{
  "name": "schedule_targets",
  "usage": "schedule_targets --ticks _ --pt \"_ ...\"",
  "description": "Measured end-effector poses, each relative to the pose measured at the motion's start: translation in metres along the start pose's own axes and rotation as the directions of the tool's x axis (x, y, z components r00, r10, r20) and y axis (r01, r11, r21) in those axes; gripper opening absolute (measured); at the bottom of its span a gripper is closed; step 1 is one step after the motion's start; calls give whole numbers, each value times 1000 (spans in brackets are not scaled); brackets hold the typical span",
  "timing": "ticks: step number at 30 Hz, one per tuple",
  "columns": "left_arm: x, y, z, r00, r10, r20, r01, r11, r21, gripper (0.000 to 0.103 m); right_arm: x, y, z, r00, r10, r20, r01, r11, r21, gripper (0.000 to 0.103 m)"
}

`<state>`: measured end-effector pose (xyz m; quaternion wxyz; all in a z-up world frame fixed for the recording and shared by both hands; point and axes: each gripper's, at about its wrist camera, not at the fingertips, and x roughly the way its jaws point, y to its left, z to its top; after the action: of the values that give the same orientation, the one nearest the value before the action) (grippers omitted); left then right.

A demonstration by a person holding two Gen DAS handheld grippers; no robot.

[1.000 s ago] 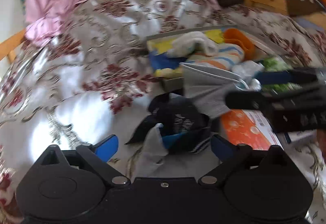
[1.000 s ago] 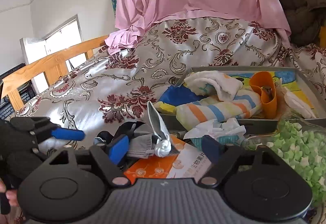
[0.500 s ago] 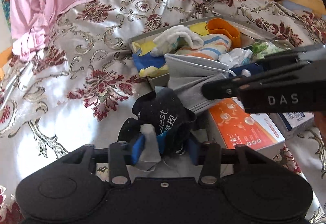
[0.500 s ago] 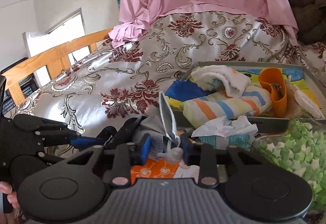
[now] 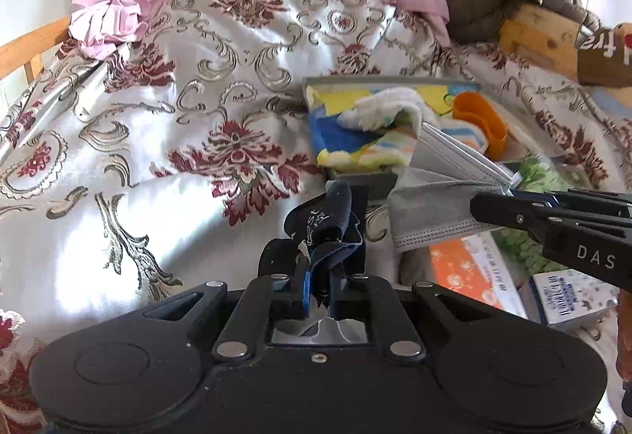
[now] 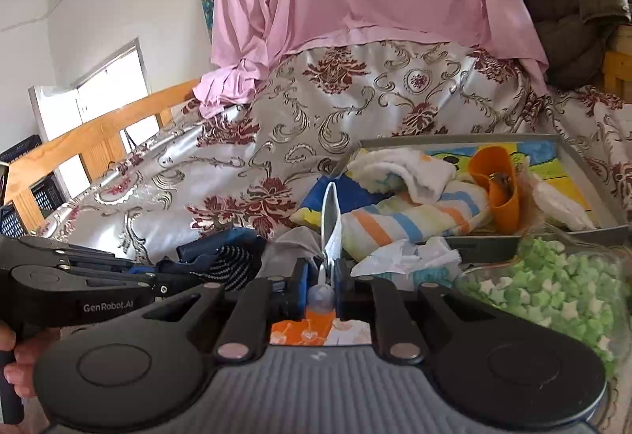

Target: Organize soft objects

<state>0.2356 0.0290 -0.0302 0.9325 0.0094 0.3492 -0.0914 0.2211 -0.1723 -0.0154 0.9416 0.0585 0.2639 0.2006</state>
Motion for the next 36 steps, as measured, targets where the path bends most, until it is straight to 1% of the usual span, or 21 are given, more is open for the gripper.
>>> schedule_targets --ticks 4,8,11,12,14,18,20,22,26,27,30,31,32,35,36 --pt "-20 -1 -1 1000 -19 16 19 1000 -4 8 -16 -1 -2 1000 -14 -14 15 1000 22 14" --pt "-39 -1 -2 998 -70 -2 70 997 -44 8 -24 -2 -5 998 -26 -61 29 999 40 14" --pt "-47 -8 -3 997 -71 -2 71 997 -14 9 -21 0 -8 996 -30 -89 32 999 20 16" --pt "-46 -10 -4 998 -70 -1 70 998 -1 9 -20 1 -9 995 -29 -95 31 999 17 17" --pt "-43 -12 -5 997 -72 -7 72 997 21 10 -16 1 -11 994 -20 -105 21 1000 13 23" --pt "-29 -13 -8 998 -62 -27 63 997 41 13 -9 3 -13 993 -9 -115 9 1000 1 27" --pt "-22 -12 -7 998 -64 -31 65 997 39 18 -7 3 -14 993 -3 -118 3 1000 -5 31" --pt "-16 -12 -6 997 -63 -33 65 997 42 19 -4 4 -14 992 2 -124 -4 1000 -11 34" --pt "-4 -15 -8 998 -53 -31 55 995 79 28 3 8 -15 990 6 -141 -10 1000 -29 39" --pt "-2 -15 -9 998 -51 -33 53 995 86 28 5 9 -16 990 6 -144 -11 999 -36 39" --pt "3 -15 -10 998 -46 -38 49 994 96 28 8 11 -17 989 0 -149 -8 999 -53 38" --pt "4 -15 -10 998 -46 -38 49 994 98 24 9 12 -16 989 -2 -151 -7 999 -54 32" --pt "4 -15 -10 998 -46 -36 49 994 97 15 9 12 -16 988 -3 -152 -6 998 -55 23" --pt "2 -12 -8 999 -40 -22 41 996 80 8 7 12 -14 991 -2 -137 -6 998 -58 15" --pt "0 -11 -8 999 -38 -14 39 997 72 8 5 12 -13 992 -5 -124 -2 998 -63 15"
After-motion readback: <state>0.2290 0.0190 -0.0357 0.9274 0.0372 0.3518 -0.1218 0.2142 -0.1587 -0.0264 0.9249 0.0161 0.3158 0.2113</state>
